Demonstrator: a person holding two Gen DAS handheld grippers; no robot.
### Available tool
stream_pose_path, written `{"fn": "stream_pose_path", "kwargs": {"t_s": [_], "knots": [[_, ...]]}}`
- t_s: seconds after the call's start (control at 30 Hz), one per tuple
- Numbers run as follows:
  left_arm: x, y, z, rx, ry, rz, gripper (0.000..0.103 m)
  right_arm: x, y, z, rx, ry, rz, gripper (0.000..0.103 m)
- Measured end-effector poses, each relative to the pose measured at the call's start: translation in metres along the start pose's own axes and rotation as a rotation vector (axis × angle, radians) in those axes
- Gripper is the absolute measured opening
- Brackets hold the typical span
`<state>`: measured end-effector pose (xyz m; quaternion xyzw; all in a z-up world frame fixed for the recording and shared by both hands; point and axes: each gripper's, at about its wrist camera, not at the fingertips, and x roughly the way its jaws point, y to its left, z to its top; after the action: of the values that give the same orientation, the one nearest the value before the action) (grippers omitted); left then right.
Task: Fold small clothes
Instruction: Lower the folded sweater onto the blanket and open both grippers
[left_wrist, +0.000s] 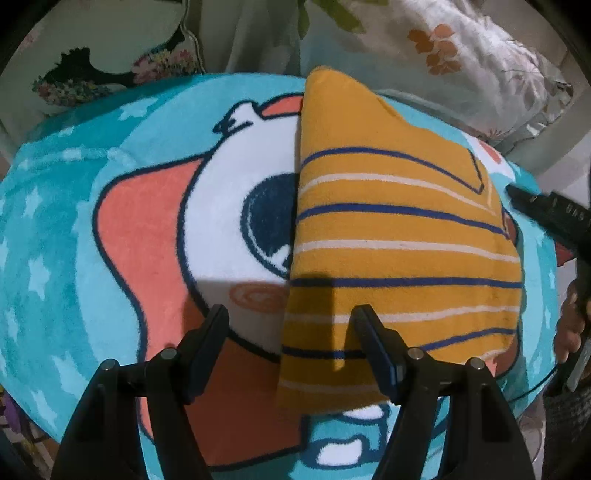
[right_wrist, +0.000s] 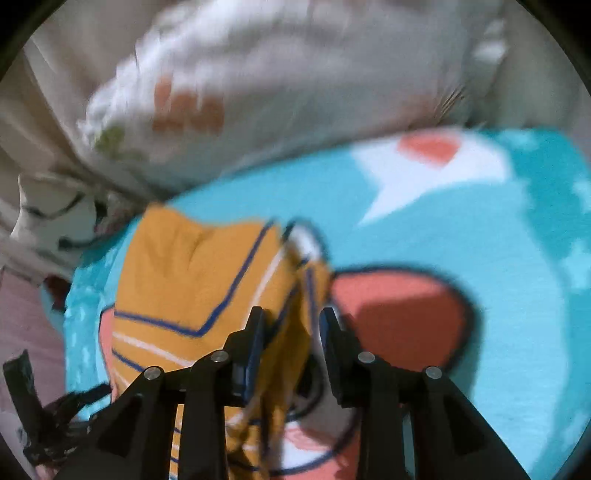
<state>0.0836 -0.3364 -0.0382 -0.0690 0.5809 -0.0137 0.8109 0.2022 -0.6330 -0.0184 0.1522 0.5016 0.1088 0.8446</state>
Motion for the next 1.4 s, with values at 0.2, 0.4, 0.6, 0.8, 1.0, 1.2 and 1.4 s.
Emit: {"fn": "stream_pose_path", "kwargs": {"t_s": [0.2, 0.4, 0.6, 0.8, 1.0, 1.2, 1.4], "knots": [[-0.024, -0.004, -0.007, -0.007, -0.081, -0.004, 0.070, -0.032, 0.029, 0.006, -0.019, -0.110, 0.155, 0.034], [-0.052, 0.001, -0.018, -0.025, -0.168, 0.070, 0.070, 0.030, 0.048, -0.008, 0.000, 0.070, 0.289, 0.034], [-0.076, 0.012, -0.021, -0.070, -0.252, 0.133, 0.080, 0.028, 0.051, -0.010, -0.047, 0.028, 0.122, 0.035], [-0.083, 0.008, -0.020, -0.079, -0.293, 0.143, 0.080, -0.015, 0.082, -0.027, -0.159, -0.049, 0.178, 0.046], [-0.089, 0.000, -0.028, -0.071, -0.308, 0.195, 0.080, 0.027, 0.081, -0.056, -0.208, 0.076, 0.072, 0.054], [-0.090, 0.008, -0.043, -0.071, -0.264, 0.261, 0.080, 0.009, 0.069, -0.052, -0.158, 0.019, 0.103, 0.055], [-0.079, 0.014, -0.054, -0.057, -0.217, 0.239, 0.080, -0.021, 0.050, -0.071, -0.110, -0.040, 0.040, 0.058]]}}
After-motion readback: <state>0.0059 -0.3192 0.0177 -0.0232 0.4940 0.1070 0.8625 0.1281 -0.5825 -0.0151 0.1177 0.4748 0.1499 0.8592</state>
